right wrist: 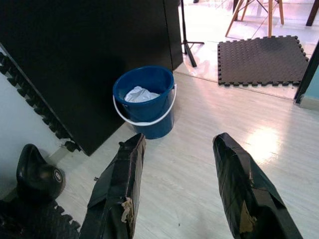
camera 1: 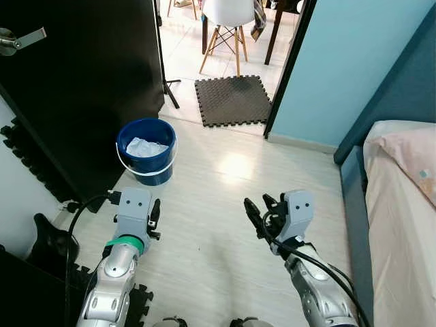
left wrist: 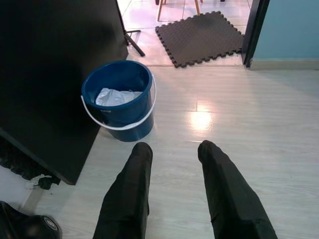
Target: Clean up the room
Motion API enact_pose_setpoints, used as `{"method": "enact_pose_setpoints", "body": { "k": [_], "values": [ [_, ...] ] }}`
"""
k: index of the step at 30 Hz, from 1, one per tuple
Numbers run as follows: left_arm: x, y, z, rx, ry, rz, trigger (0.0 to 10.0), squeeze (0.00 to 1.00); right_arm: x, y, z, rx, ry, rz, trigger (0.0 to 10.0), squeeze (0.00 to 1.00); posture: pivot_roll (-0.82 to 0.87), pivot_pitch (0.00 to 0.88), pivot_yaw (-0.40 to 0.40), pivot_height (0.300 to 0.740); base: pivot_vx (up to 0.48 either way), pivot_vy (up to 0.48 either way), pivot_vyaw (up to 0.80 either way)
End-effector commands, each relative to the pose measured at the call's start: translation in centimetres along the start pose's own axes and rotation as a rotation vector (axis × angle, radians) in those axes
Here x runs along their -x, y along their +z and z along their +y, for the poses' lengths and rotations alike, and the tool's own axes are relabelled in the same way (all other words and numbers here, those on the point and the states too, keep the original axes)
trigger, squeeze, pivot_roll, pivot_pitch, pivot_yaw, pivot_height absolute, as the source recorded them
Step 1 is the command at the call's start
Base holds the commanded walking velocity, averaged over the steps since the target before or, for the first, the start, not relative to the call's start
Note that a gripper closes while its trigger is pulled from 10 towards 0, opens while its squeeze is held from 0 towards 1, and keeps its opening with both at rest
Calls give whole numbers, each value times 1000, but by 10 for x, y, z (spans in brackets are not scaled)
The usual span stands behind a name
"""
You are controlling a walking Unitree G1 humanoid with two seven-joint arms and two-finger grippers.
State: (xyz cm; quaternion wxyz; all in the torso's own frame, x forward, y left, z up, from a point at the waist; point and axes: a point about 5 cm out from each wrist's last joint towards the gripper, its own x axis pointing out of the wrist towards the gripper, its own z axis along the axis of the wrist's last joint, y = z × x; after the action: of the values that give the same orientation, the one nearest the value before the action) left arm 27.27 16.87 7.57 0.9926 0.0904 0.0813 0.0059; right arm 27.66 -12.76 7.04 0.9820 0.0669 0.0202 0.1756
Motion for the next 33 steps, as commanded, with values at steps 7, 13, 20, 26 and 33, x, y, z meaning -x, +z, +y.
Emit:
{"method": "enact_pose_setpoints", "body": {
  "k": [7, 13, 20, 26, 33],
  "values": [
    [0, -5, 1, -6, 3, 17, 10000, 0, 2, -5, -2, 5, -9, 18, 10000, 0, -69, 16, 28, 740, 0, 0, 0],
    [1, -5, 1, -7, 4, 18, 10000, 0, 3, -6, -2, 4, -9, 20, 10000, 0, -69, 20, 28, 740, 0, 0, 0],
    [1, -5, 1, -7, 5, 18, 10000, 0, 3, -7, -1, 3, -8, 21, 10000, 0, -69, 21, 28, 740, 0, 0, 0],
    [1, -6, 1, -8, 7, 18, 10000, 0, 3, -7, -1, 1, -7, 23, 10000, 0, -67, 26, 29, 740, 0, 0, 0],
    [1, -6, 1, -8, 8, 18, 10000, 0, 3, -8, -1, 1, -9, 24, 10000, 0, -66, 28, 30, 740, 0, 0, 0]
  ]
}}
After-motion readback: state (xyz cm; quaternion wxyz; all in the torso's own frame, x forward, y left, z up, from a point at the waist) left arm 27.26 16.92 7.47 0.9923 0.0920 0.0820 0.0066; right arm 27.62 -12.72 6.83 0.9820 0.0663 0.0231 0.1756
